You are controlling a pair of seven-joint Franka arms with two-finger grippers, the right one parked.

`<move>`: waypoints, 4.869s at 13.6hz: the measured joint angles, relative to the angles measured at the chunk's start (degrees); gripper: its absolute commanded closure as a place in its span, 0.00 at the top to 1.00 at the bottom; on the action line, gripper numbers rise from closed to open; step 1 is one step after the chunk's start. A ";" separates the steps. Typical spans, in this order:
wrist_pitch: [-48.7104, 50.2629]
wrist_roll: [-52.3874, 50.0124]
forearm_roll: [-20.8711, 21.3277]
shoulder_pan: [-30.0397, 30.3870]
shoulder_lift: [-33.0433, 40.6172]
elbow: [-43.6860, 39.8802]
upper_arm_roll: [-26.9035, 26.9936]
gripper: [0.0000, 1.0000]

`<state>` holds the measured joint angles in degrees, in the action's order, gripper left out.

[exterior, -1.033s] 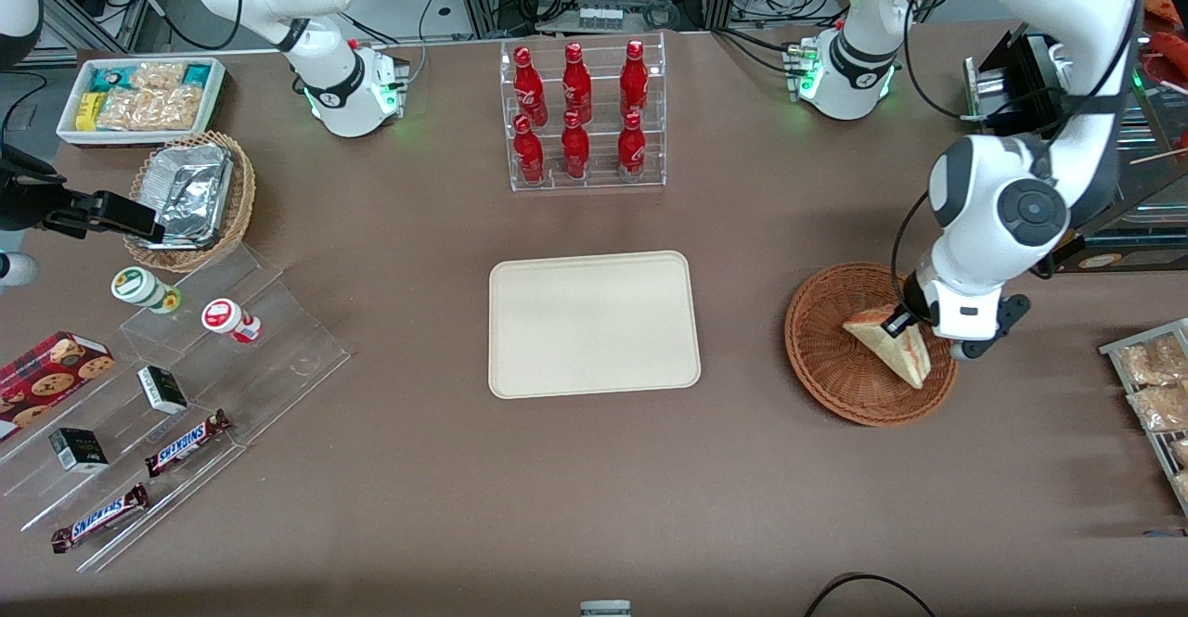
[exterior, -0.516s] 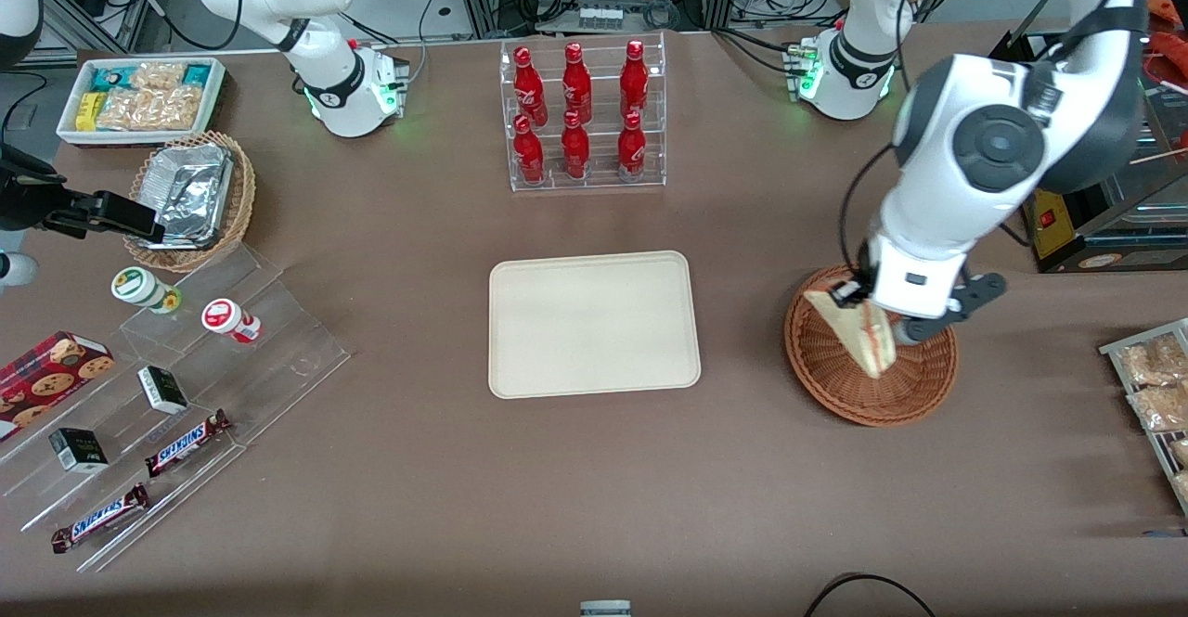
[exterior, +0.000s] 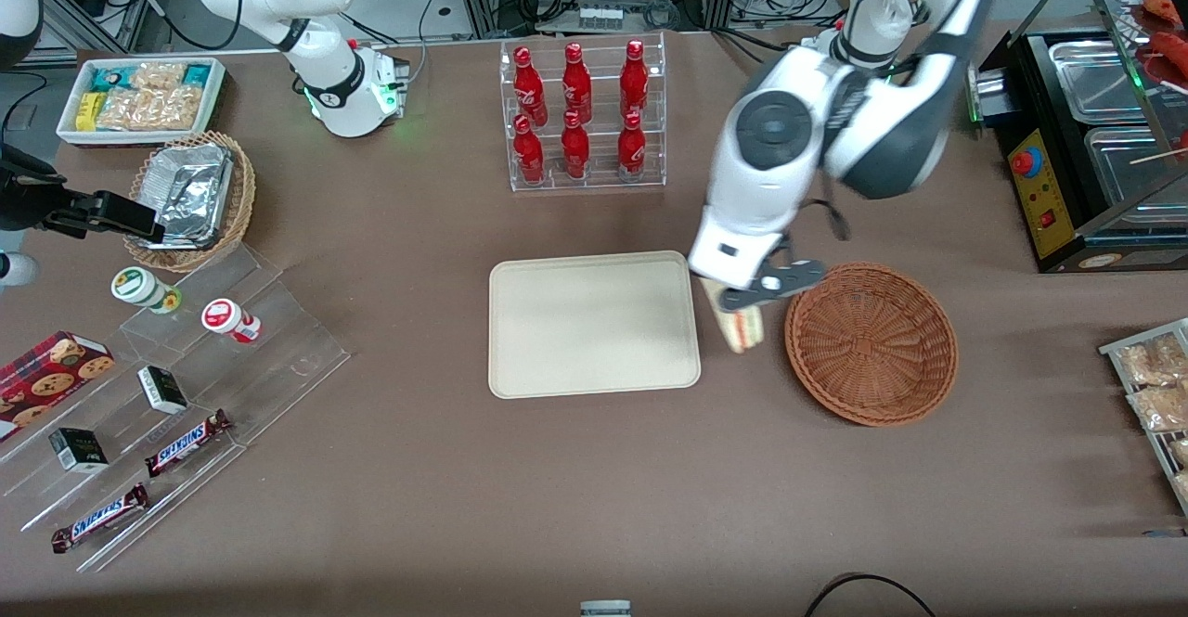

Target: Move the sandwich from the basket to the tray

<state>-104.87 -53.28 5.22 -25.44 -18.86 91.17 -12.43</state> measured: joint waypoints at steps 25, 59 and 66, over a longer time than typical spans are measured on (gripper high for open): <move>-17.79 -6.41 7.10 -15.20 -24.20 -9.19 0.13 1.00; 17.12 44.94 -1.73 29.91 18.31 -1.26 3.12 1.00; 17.16 45.14 -2.59 25.83 18.79 -1.25 6.68 1.00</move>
<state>-87.71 -8.14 2.63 0.39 -0.07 89.92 -5.75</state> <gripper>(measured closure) 0.000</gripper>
